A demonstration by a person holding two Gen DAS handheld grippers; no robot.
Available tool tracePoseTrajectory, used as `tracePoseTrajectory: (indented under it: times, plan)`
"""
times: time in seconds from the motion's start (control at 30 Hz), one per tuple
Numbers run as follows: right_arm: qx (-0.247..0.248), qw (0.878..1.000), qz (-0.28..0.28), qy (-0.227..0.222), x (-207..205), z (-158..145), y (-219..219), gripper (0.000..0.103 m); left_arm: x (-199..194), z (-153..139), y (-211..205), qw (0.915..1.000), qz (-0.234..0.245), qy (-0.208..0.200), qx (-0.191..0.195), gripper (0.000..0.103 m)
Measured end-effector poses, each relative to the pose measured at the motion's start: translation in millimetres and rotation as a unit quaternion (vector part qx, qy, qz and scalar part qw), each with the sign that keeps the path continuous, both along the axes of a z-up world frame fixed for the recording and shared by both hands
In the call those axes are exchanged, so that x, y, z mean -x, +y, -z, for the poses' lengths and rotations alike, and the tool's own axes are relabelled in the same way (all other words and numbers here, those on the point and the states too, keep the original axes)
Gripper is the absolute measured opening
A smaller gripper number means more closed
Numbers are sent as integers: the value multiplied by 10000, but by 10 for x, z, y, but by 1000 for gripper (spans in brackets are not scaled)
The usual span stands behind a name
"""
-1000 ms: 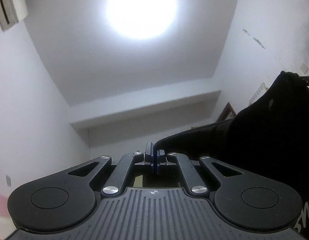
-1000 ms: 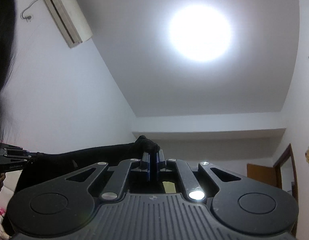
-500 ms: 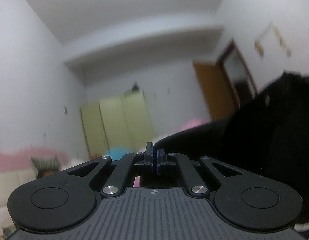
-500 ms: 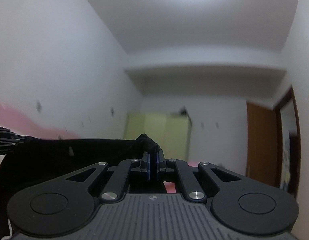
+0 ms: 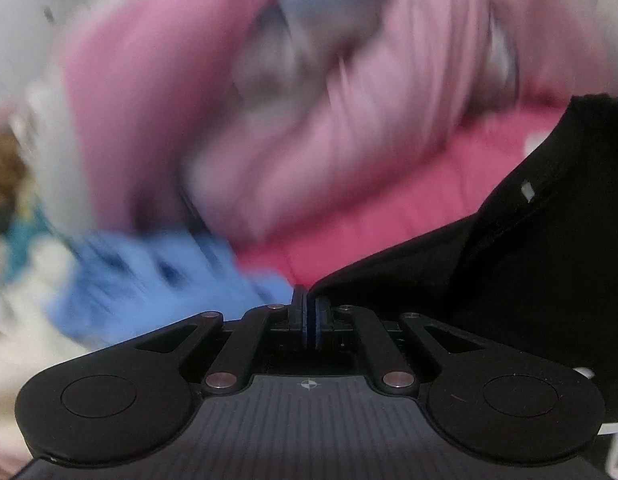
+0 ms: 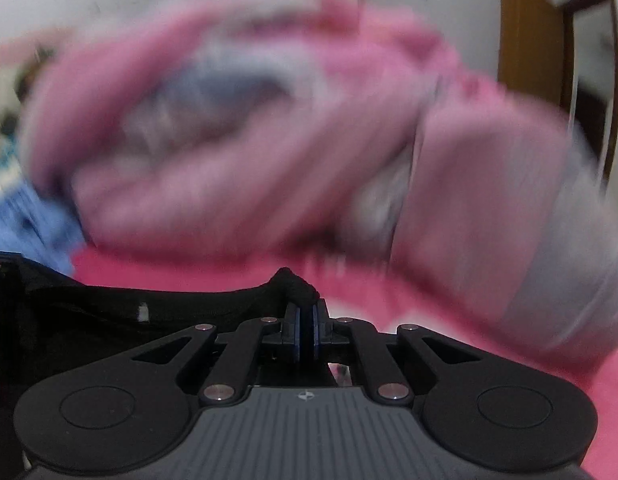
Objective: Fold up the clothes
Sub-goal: 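Hold the black T-shirt raised with both tools and swing it down toward the bed, then lay the black T-shirt flat on the bed and open both tools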
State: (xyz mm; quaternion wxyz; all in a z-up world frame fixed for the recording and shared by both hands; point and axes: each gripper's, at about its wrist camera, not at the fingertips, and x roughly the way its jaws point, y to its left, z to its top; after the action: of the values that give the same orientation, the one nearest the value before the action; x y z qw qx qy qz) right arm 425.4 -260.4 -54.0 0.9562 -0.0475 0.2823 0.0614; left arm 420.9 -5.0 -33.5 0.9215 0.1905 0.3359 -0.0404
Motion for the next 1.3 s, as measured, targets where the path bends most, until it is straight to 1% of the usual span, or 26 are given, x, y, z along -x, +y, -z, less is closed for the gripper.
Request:
tracePoseTrajectory:
  times: [0.07, 0.1, 0.13, 0.17, 0.2, 0.23, 0.27, 0.3, 0.33, 0.37, 0.4, 0.43, 0.5, 0.53, 0.67, 0.73, 0.83, 0.87, 0.93, 1.0, 1.07, 1.1, 1.17, 1.2, 1.27, 1.3]
  plan:
    - [-49, 9980, 46, 626, -190, 300, -5, 8, -74, 178, 23, 9992, -124, 348, 129, 9]
    - [-114, 9974, 49, 714, -220, 329, -27, 9, -78, 178, 52, 9988, -150, 416, 193, 11]
    - [-189, 9971, 44, 737, -233, 338, -53, 9, -70, 139, 86, 9986, -163, 440, 252, 20]
    - [-264, 9963, 50, 822, -250, 306, -77, 13, -62, 100, 121, 9983, -175, 465, 311, 28]
    - [-339, 9950, 75, 939, -259, 240, -108, 31, -46, 41, 183, 9974, -187, 514, 471, 32]
    - [-412, 9934, 105, 1061, -266, 167, -143, 45, -17, -38, 259, 9954, -219, 587, 722, 40]
    - [-471, 9922, 159, 1144, -251, 88, -177, 66, 8, -88, 348, 9918, -301, 701, 1020, 50]
    - [-512, 9911, 187, 1217, -233, 1, -204, 76, 33, -155, 462, 9858, -439, 855, 1375, 56]
    - [-548, 9899, 204, 1291, -216, -89, -229, 77, 60, -227, 576, 9782, -577, 991, 1732, 63]
    - [-592, 9885, 209, 1376, -199, -163, -246, 79, 46, -293, 685, 9688, -727, 1120, 2089, 68]
    - [-660, 9863, 226, 1498, -192, -221, -262, 84, 68, -362, 809, 9567, -915, 1272, 2452, 69]
    - [-740, 9836, 265, 1621, -161, -278, -276, 85, 93, -425, 902, 9474, -1047, 1387, 2688, 69]
    - [-818, 9817, 365, 1681, -78, -422, -300, 86, 122, -545, 1052, 9314, -1241, 1571, 3039, 69]
    - [-821, 9824, 407, 1626, -18, -490, -309, 86, 165, -626, 1103, 9295, -1284, 1547, 3092, 69]
    - [-1072, 9849, 379, 1309, 401, -855, -354, 87, 649, -1112, 1244, 9436, -1039, 1159, 2923, 69]
    - [-1276, 9850, 263, 1129, 699, -1085, -378, 87, 970, -1386, 1340, 9493, -874, 930, 2875, 69]
    - [-1666, 9826, -83, 813, 1241, -1431, -428, 87, 1568, -1798, 1527, 9597, -682, 418, 2693, 71]
    - [-1787, 9809, -217, 732, 1417, -1529, -446, 87, 1785, -1925, 1605, 9623, -662, 227, 2628, 74]
    - [-1984, 9772, -530, 547, 1812, -1706, -458, 87, 2212, -2116, 1763, 9650, -627, -115, 2546, 82]
    - [-2011, 9753, -761, 512, 2106, -1756, -383, 87, 2587, -2200, 1906, 9660, -652, -344, 2477, 83]
    - [-1943, 9739, -1014, 589, 2360, -1702, -220, 86, 2885, -2152, 1995, 9677, -686, -431, 2388, 83]
    - [-1909, 9729, -1141, 628, 2487, -1676, -138, 85, 3020, -2059, 2019, 9681, -686, -442, 2369, 83]
    - [-1839, 9705, -1394, 705, 2741, -1622, 25, 82, 3228, -1767, 2019, 9681, -707, -323, 2382, 83]
    - [-1764, 9688, -1555, 788, 2852, -1529, 161, 77, 3322, -1598, 2010, 9671, -751, -243, 2418, 82]
    - [-1464, 9660, -1928, 910, 3058, -1242, 536, 70, 3485, -1247, 1982, 9629, -798, -61, 2579, 76]
    - [-1288, 9648, -2092, 941, 3148, -1088, 738, 68, 3546, -1063, 1963, 9590, -831, 30, 2710, 75]
